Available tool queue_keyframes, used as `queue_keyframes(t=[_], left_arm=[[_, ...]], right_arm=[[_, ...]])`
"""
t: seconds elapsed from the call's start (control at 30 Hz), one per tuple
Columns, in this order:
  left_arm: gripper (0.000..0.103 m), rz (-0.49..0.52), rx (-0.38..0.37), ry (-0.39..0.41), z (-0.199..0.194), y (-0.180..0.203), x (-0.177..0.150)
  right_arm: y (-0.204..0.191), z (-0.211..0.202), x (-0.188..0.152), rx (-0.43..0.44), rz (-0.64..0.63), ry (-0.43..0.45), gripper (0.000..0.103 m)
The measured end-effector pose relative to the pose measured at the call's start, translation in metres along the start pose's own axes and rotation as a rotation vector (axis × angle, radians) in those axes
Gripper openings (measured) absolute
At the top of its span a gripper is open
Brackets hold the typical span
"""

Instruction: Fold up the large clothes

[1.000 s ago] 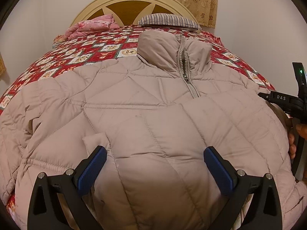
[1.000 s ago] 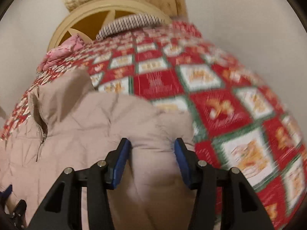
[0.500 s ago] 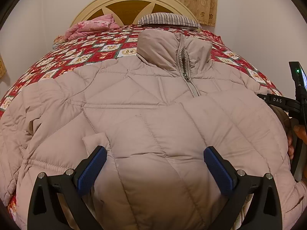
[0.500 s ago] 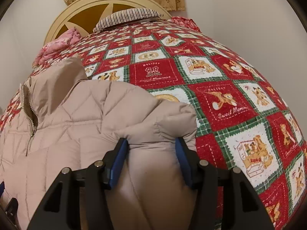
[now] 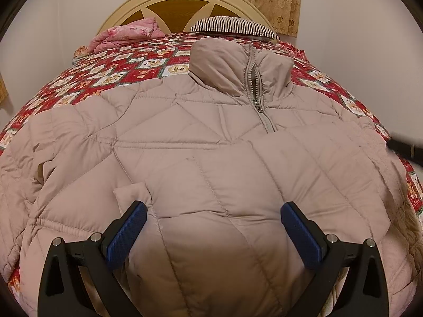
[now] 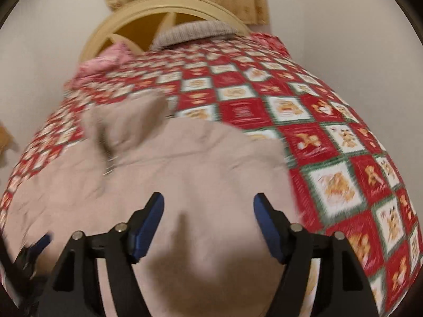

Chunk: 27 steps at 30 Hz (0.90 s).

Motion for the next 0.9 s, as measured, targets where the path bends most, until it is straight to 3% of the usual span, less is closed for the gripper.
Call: queue_keyframes(t=[0.1, 0.23, 0.6, 0.7, 0.77, 0.9], left_arm=[[0.102, -0.004, -0.003, 0.0, 0.0, 0.0, 0.0], [0.102, -0.004, -0.003, -0.006, 0.0, -0.001, -0.001], [0.102, 0.013, -0.017, -0.022, -0.003, -0.001, -0.001], [0.102, -0.02, -0.054, -0.001, -0.031, -0.012, 0.007], [0.102, -0.016, -0.025, 0.029, -0.06, -0.032, 0.015], [0.102, -0.046, 0.02, 0.168, -0.143, -0.103, 0.018]], right_arm=[[-0.02, 0.003, -0.031, 0.027, -0.017, -0.035, 0.074], [-0.028, 0.025, -0.061, -0.019, -0.105, -0.054, 0.076], [-0.028, 0.03, -0.07, -0.065, -0.153, -0.055, 0.079], [-0.027, 0.029, -0.071, -0.064, -0.151, -0.048, 0.079], [-0.026, 0.029, -0.071, -0.06, -0.143, -0.043, 0.079], [-0.027, 0.028, -0.07, -0.059, -0.141, -0.038, 0.08]])
Point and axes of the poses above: each gripper's, at about its wrist camera, not at the fingertips, and z roughly the way its jaws point, y to its right, x to its top, the point moved 10 cm from there along z, roughly the way its jaws point, and after that the axes turned 12 degrees about y, right-handed, at the moved point
